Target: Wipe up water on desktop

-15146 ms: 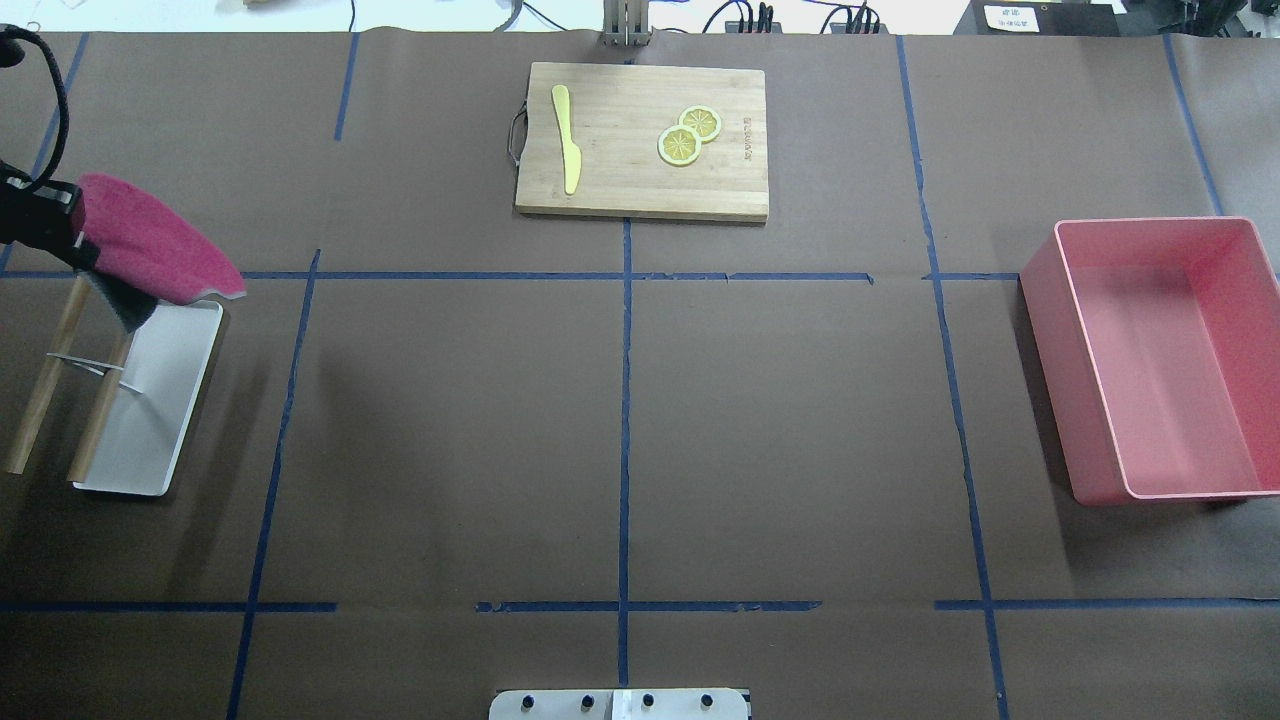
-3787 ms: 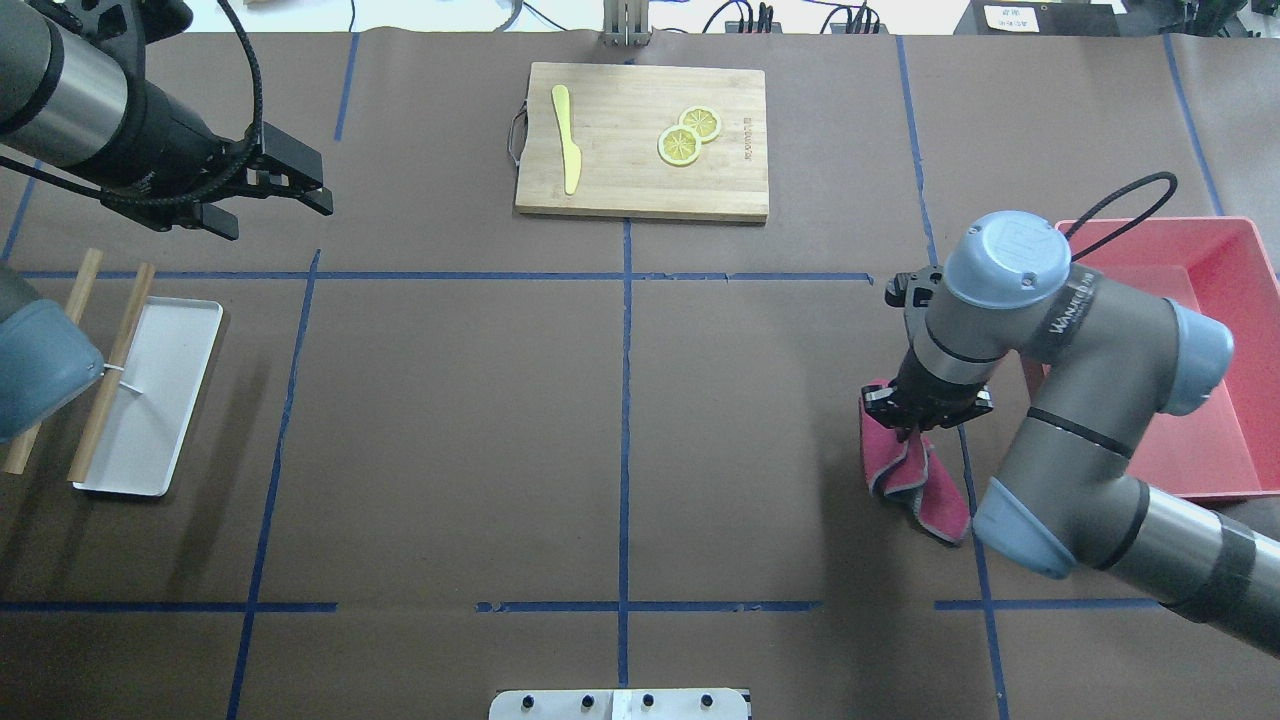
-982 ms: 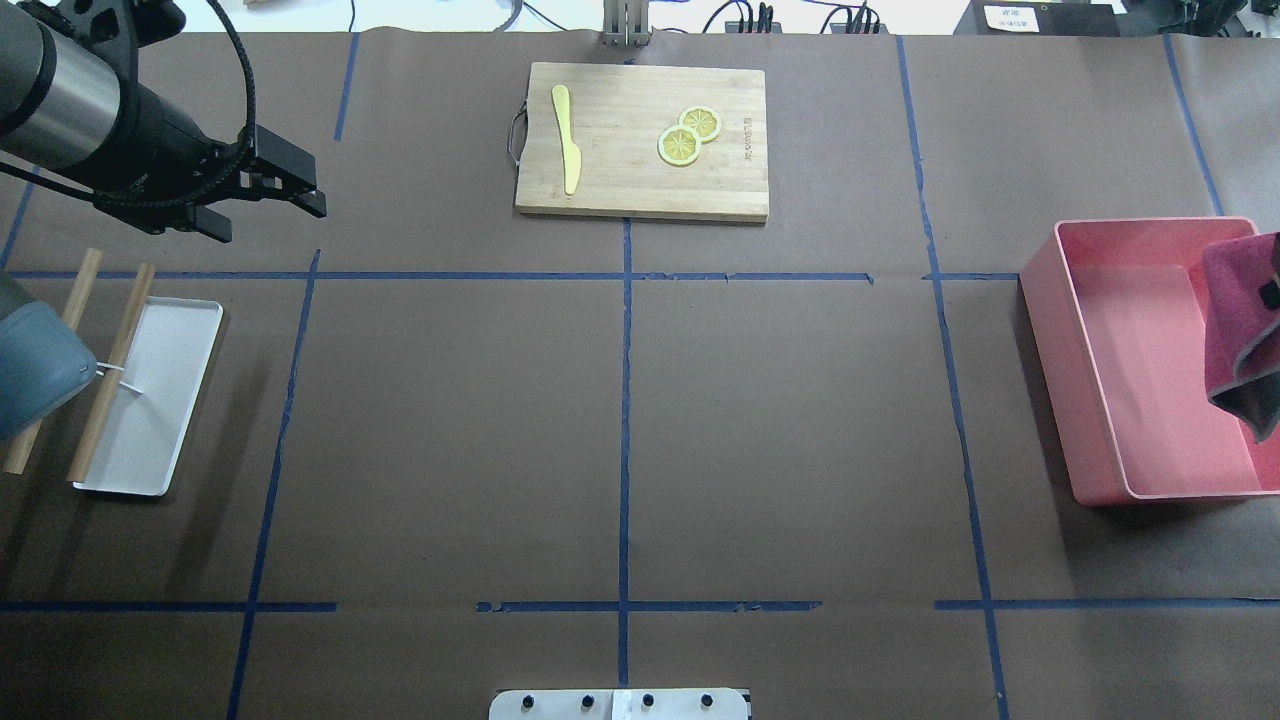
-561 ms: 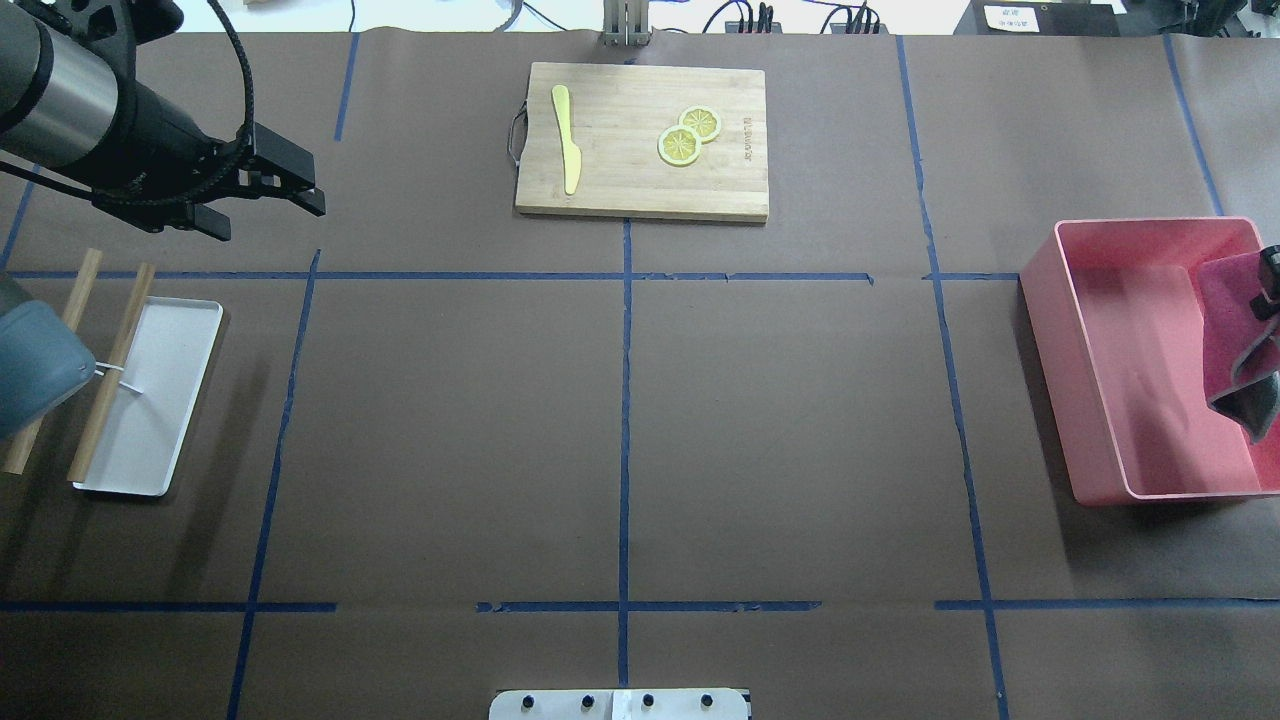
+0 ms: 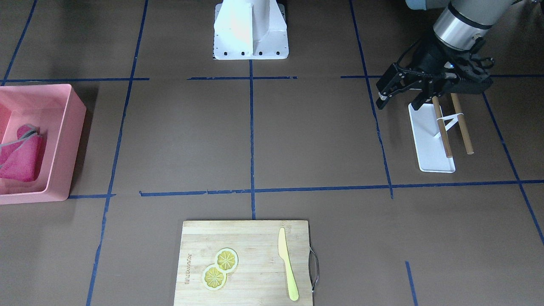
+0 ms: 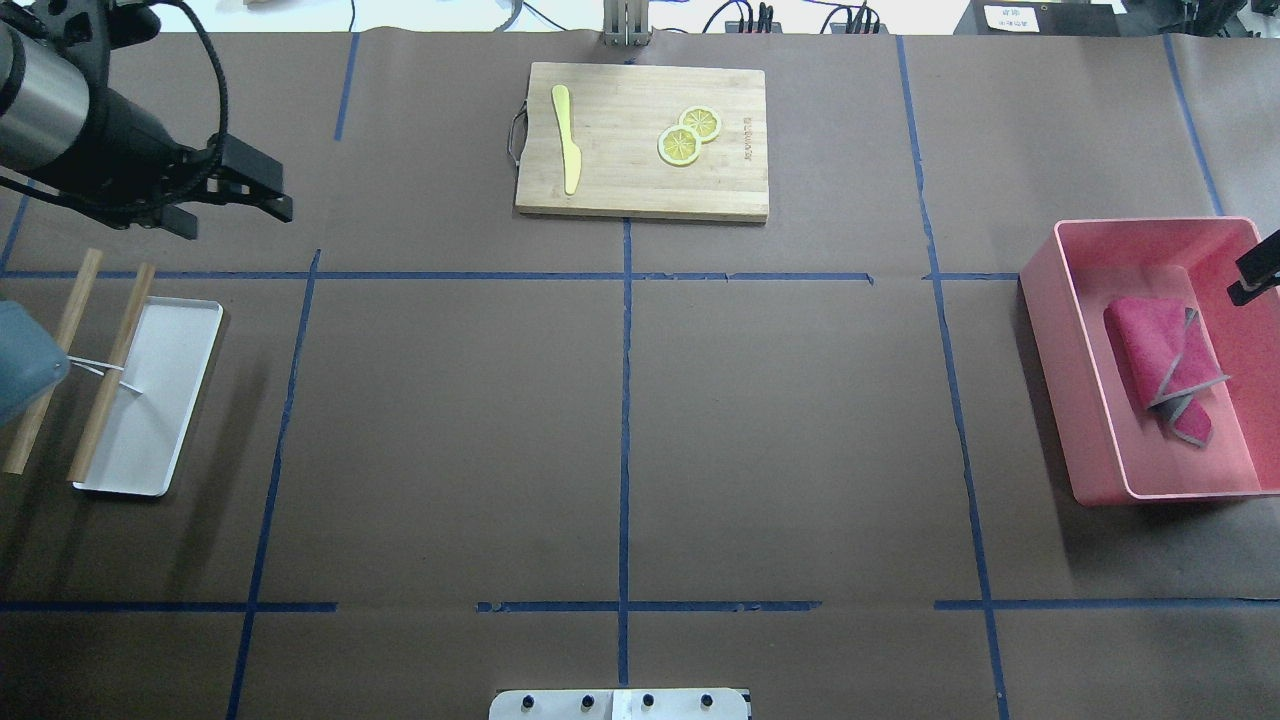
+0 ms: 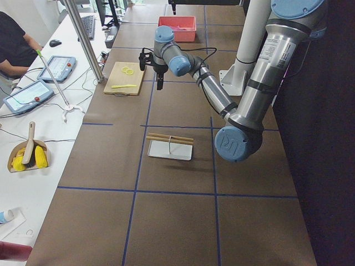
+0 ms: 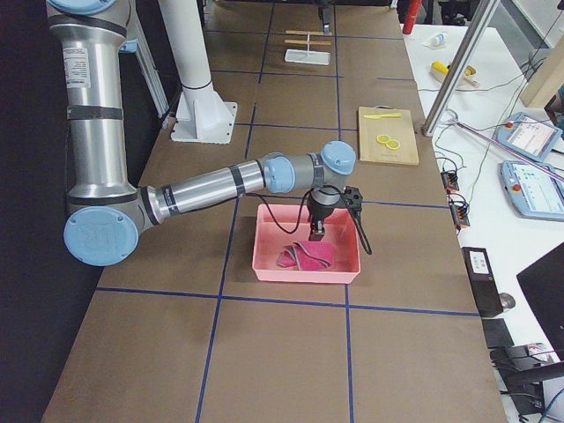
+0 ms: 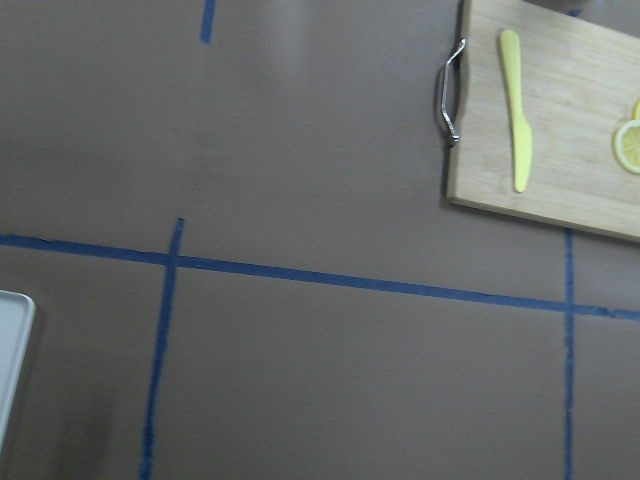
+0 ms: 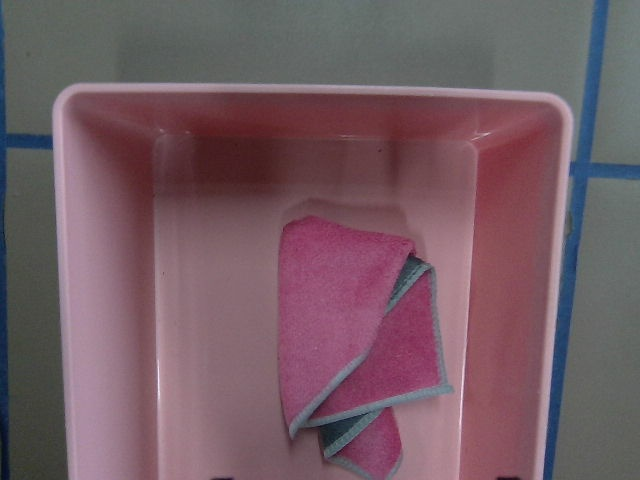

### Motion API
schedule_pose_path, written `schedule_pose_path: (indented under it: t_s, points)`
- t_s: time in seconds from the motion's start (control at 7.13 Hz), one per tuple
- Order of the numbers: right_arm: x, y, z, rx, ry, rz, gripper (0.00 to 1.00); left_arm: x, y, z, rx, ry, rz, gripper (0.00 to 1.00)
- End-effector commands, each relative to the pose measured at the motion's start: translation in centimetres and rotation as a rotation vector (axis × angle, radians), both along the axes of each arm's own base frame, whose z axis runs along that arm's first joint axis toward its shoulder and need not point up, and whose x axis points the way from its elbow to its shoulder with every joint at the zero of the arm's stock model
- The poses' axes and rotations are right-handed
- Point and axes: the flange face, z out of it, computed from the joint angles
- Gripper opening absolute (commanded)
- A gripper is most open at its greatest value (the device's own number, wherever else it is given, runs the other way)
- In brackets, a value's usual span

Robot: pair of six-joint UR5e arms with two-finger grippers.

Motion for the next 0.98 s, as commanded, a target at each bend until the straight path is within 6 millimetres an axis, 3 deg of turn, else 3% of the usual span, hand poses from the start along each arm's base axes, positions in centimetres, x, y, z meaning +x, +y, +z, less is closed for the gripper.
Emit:
schedule_pose_path:
  t_s: [0.0, 0.14, 0.28, 0.56, 0.7, 0.84]
  points:
    - [6.4, 0.0, 1.4, 0.048, 0.002, 0.034, 1.00, -6.2, -0.3, 8.3, 0.136, -0.154, 0.117, 1.00]
    - [9.3, -0.2, 3.7, 0.054, 0.007, 0.011, 1.00, -9.5, -0.5, 12.3, 0.205, -0.222, 0.186, 1.00]
    - [10.9, -0.2, 5.2, 0.069, 0.013, -0.008, 1.00, -13.9, -1.7, 16.8, 0.243, -0.282, 0.237, 1.00]
    - [13.3, 0.3, 7.7, 0.077, 0.020, -0.022, 1.00, -24.5, -3.8, 27.2, 0.179, -0.284, 0.339, 1.00]
    - [13.4, 0.2, 8.0, 0.082, 0.021, -0.033, 1.00, -27.2, -4.4, 30.6, 0.148, -0.218, 0.358, 1.00]
    - [13.4, 0.4, 8.2, 0.079, 0.022, -0.033, 1.00, -27.6, -4.2, 33.7, 0.087, -0.204, 0.369, 1.00]
